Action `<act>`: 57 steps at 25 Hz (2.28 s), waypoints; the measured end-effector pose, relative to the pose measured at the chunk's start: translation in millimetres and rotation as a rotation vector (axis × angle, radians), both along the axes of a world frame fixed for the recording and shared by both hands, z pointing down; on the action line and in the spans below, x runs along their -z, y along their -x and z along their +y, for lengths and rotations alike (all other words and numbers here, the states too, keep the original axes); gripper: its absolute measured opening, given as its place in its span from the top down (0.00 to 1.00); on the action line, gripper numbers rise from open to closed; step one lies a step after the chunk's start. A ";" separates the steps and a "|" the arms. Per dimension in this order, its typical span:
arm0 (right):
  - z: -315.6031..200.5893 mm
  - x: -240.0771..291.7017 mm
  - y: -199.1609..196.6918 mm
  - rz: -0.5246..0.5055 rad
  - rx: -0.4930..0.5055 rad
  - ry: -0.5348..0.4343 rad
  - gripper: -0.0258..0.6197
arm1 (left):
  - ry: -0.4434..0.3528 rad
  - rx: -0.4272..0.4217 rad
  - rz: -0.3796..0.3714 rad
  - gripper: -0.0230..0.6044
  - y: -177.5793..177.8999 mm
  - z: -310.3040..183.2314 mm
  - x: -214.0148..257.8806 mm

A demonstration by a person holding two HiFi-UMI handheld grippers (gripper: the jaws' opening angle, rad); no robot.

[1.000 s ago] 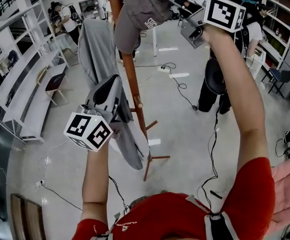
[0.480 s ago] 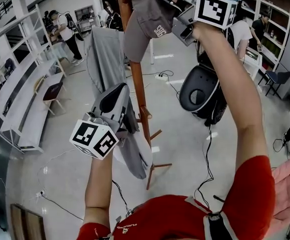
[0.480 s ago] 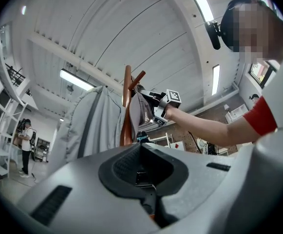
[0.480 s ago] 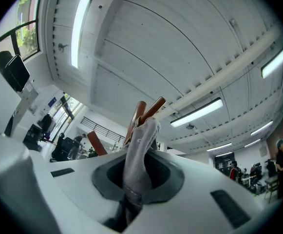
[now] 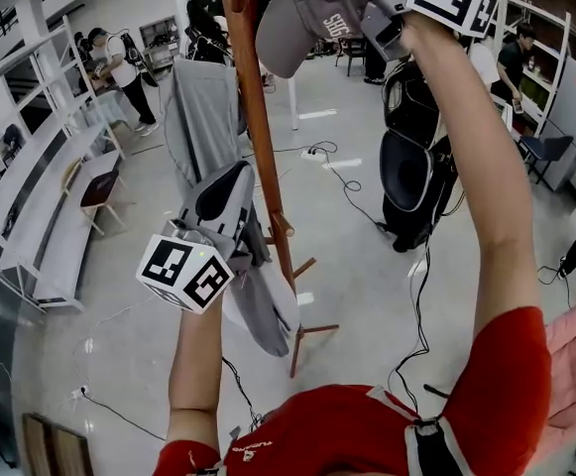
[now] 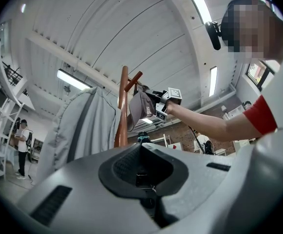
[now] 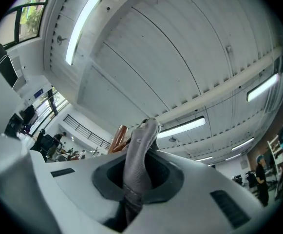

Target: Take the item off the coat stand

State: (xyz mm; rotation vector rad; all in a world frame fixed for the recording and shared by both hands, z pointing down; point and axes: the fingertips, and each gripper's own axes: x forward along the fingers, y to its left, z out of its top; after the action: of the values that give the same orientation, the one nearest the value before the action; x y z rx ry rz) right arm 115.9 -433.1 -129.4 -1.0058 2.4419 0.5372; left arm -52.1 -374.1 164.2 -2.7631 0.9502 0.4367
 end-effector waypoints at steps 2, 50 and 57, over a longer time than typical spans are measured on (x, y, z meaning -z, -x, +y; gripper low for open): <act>6.9 -0.9 -10.5 0.004 -0.025 0.002 0.91 | 0.003 -0.002 0.007 0.95 -0.6 2.7 1.1; 170.1 -413.7 82.5 0.286 -0.005 0.149 0.91 | 0.075 0.061 -0.068 0.95 -2.9 67.4 -101.3; 168.1 -417.5 81.9 0.291 0.005 0.151 0.91 | 0.079 0.070 -0.073 0.95 -3.0 63.8 -102.9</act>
State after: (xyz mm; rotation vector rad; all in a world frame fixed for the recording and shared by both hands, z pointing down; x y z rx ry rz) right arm 34.0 -265.0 288.1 -1.0440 2.7767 0.5358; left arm -49.2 -310.4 267.1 -2.7838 1.0649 0.2913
